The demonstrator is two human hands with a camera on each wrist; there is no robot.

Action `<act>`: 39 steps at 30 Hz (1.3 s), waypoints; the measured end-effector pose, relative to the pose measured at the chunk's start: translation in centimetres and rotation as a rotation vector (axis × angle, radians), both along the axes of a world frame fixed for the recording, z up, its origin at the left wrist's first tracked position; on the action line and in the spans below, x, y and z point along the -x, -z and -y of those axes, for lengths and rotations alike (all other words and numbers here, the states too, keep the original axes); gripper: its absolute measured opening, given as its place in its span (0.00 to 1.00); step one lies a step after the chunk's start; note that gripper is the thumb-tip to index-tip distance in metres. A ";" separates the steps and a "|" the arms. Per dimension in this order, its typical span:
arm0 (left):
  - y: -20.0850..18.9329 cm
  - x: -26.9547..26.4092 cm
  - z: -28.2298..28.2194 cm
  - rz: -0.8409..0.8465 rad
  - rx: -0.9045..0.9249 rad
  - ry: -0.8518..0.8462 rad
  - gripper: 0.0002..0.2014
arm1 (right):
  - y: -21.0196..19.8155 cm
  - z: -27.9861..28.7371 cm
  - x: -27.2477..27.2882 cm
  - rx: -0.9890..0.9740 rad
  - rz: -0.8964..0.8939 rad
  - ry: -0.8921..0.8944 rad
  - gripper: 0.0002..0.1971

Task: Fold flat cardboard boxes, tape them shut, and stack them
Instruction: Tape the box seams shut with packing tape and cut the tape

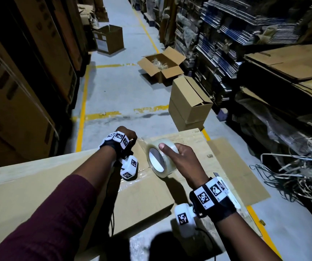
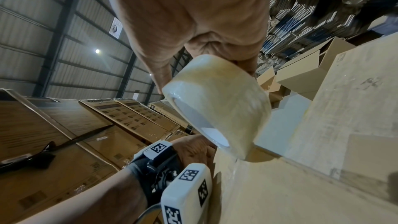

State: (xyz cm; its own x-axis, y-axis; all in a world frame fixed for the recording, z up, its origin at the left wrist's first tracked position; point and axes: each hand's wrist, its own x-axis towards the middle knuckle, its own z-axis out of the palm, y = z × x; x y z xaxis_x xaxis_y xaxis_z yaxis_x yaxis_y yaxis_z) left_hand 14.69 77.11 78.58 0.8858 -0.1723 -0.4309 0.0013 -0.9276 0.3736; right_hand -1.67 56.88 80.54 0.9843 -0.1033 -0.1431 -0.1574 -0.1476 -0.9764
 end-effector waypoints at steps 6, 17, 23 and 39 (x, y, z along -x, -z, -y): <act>1.4 -0.1 -0.5 0.131 0.071 -0.077 0.14 | -0.1 -0.2 0.1 -0.006 -0.004 0.014 0.38; 1.0 1.1 0.3 0.080 0.242 -0.196 0.19 | -0.9 -0.8 1.0 0.016 -0.007 0.056 0.26; 0.4 1.6 0.1 0.019 0.286 -0.144 0.14 | -0.8 -0.9 1.2 0.037 0.000 0.078 0.27; -0.1 1.7 0.4 -0.039 0.357 -0.209 0.16 | -2.4 1.6 7.2 0.115 -0.192 -0.010 0.30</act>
State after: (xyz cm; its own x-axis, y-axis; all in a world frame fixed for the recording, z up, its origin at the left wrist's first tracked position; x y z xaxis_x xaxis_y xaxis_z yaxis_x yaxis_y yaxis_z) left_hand 13.04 76.67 78.73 0.9016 -0.1353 -0.4108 0.1966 -0.7178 0.6679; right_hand -8.88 55.31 82.95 0.9411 -0.1201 -0.3161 -0.3370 -0.2583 -0.9054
